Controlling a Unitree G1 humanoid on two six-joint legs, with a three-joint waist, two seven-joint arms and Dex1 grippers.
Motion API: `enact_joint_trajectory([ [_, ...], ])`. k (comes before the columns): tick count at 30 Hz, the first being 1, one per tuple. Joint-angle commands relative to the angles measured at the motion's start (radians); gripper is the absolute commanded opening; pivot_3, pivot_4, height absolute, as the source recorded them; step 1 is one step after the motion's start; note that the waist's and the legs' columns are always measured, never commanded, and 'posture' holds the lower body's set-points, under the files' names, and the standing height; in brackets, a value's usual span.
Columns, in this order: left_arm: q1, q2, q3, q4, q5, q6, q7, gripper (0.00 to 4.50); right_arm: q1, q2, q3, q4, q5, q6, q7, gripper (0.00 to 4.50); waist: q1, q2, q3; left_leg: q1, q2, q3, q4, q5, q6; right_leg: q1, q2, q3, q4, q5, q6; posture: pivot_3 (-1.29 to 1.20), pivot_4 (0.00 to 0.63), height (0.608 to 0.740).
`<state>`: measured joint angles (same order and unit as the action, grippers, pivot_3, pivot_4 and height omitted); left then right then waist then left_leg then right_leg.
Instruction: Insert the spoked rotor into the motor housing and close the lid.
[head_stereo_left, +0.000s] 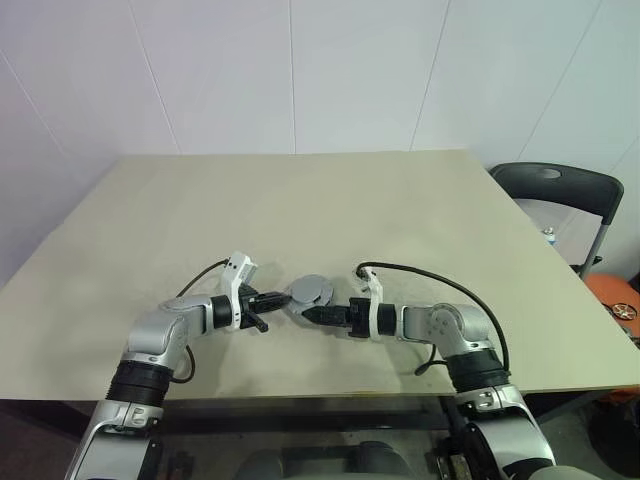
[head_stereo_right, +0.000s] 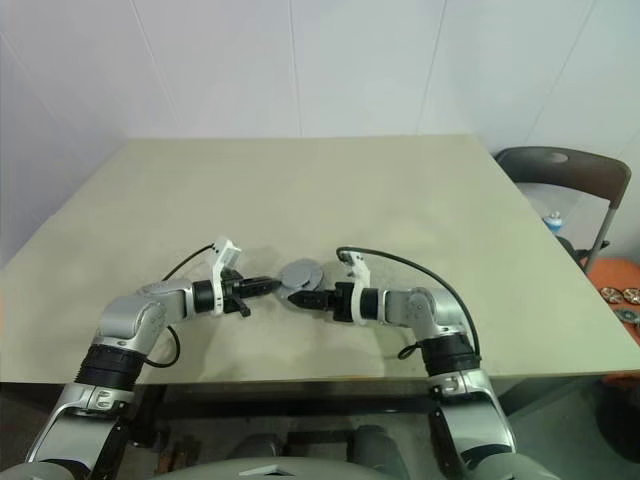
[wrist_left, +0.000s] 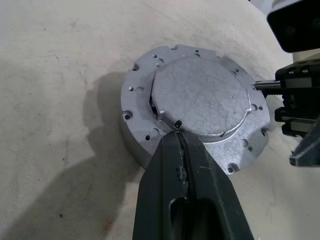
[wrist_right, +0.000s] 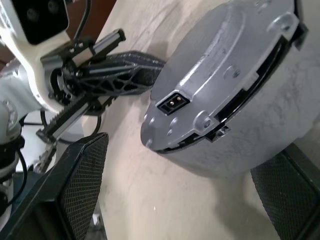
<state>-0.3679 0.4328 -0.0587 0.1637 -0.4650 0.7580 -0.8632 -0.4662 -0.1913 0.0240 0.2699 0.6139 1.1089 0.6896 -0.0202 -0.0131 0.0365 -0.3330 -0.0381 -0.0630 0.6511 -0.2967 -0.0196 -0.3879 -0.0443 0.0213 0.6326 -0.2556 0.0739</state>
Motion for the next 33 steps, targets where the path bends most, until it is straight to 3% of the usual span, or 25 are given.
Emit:
enact_joint_trajectory([
  [1, -0.023, -0.001, 0.002, -0.008, 0.005, -0.003, -0.001, 0.00, 0.029, 0.006, -0.066, 0.106, -0.079, -0.039, -0.159, 4.46, -0.001, 0.000, 0.000, 0.000, 0.000, 0.000, 0.000, 0.000, 0.000, 0.000, 0.000, 0.000, 0.000, 0.000, 0.000, 0.00, 0.000, 0.740],
  [10, -0.025, -0.002, -0.001, -0.008, 0.007, 0.003, 0.000, 0.00, 0.069, 0.082, -0.112, 0.073, -0.106, -0.170, -0.271, 4.46, -0.002, 0.003, 0.002, -0.003, 0.001, 0.000, -0.002, -0.002, -0.003, 0.000, -0.001, 0.000, -0.006, 0.000, 0.000, 0.00, 0.000, 0.740],
  [16, -0.023, -0.003, -0.004, -0.009, 0.010, 0.005, 0.000, 0.00, 0.091, 0.114, -0.104, 0.056, -0.112, -0.233, -0.350, 4.46, -0.013, 0.010, 0.006, -0.008, 0.003, -0.002, -0.005, -0.002, -0.003, 0.000, -0.002, -0.005, -0.024, 0.000, 0.000, 0.00, 0.000, 0.740],
  [19, -0.025, -0.003, -0.002, -0.012, 0.008, 0.010, -0.001, 0.00, 0.094, 0.114, -0.088, 0.054, -0.115, -0.264, -0.349, 3.87, -0.020, 0.021, 0.006, -0.023, 0.011, -0.001, -0.007, -0.003, -0.003, 0.000, 0.000, -0.013, -0.043, 0.000, 0.000, 0.00, 0.000, 0.740],
  [25, -0.025, 0.000, 0.000, -0.006, 0.014, 0.008, -0.002, 0.00, 0.082, 0.106, -0.072, 0.084, -0.141, -0.290, -0.369, 2.13, -0.019, 0.027, 0.008, -0.031, 0.013, 0.005, -0.008, -0.003, -0.003, 0.001, -0.003, -0.013, -0.049, 0.000, -0.001, 0.00, 0.000, 0.740],
  [27, -0.025, 0.000, 0.002, -0.007, 0.014, 0.010, -0.003, 0.00, 0.081, 0.102, -0.067, 0.083, -0.137, -0.290, -0.359, 2.13, -0.017, 0.028, 0.008, -0.034, 0.013, 0.005, -0.009, -0.003, -0.003, -0.001, -0.003, -0.013, -0.047, 0.000, -0.001, 0.00, 0.000, 0.740],
  [30, -0.027, -0.003, 0.006, -0.006, 0.016, 0.010, 0.002, 0.00, 0.077, 0.098, -0.060, 0.088, -0.137, -0.288, -0.352, 2.13, -0.014, 0.026, 0.007, -0.031, 0.013, 0.006, -0.006, -0.003, -0.002, -0.001, -0.004, -0.012, -0.042, 0.020, -0.001, 0.00, 0.000, 0.740],
  [33, -0.025, -0.004, 0.010, -0.006, 0.016, 0.012, 0.009, 0.00, 0.076, 0.098, -0.060, 0.092, -0.134, -0.293, -0.352, 1.85, -0.015, 0.026, 0.006, -0.021, 0.012, 0.005, -0.005, -0.002, -0.001, 0.000, -0.003, -0.013, -0.029, 0.021, -0.002, 0.00, 0.000, 0.740],
])
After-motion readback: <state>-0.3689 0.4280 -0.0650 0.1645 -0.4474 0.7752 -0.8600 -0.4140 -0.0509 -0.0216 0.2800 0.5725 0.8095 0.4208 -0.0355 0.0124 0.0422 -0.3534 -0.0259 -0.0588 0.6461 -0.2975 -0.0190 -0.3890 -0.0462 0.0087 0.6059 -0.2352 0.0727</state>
